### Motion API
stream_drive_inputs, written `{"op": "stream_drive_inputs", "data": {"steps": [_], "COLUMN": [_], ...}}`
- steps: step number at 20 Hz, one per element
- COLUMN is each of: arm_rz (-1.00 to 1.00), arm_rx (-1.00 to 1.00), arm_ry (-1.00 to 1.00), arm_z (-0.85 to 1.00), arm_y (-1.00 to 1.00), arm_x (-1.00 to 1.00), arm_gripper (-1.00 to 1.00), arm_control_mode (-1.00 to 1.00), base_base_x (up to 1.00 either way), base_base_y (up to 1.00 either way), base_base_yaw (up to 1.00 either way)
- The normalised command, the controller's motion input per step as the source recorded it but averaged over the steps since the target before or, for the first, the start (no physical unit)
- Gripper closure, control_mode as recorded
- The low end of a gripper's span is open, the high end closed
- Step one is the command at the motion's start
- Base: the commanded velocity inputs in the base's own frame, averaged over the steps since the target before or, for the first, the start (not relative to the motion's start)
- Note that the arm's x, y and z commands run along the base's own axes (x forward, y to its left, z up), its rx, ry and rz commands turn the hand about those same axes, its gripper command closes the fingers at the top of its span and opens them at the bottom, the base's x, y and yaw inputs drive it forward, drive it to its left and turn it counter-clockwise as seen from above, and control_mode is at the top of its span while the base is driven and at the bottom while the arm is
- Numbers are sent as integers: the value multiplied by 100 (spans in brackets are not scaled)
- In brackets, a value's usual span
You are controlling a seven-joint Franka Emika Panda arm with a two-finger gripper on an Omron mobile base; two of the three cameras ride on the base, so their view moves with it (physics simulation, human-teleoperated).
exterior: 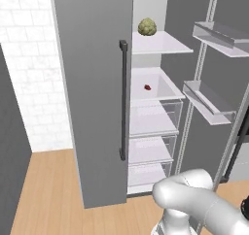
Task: Take the strawberry from the fridge and place it on top of the pancake, located on the dining counter.
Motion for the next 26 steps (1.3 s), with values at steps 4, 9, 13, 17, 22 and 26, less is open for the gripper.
{"op": "stream_drive_inputs", "data": {"steps": [4,9,13,17,22,26], "arm_rz": [-1,0,0,4,1,1], "arm_rx": [-10,-37,-36,-30,-20,-16], "arm_ry": [-25,15,41,56,78,65], "arm_z": [78,66,100,100,85,42], "arm_y": [64,100,100,100,100,100], "arm_x": [-100,-70,-54,-51,-5,6], "arm_gripper": [100,100,100,100,100,100], "arm_control_mode": [-100,-100,-100,-100,-100,-100], "base_base_x": [0,0,0,0,0,0], "base_base_y": [0,0,0,0,0,0], "base_base_yaw": [0,0,0,0,0,0]}}
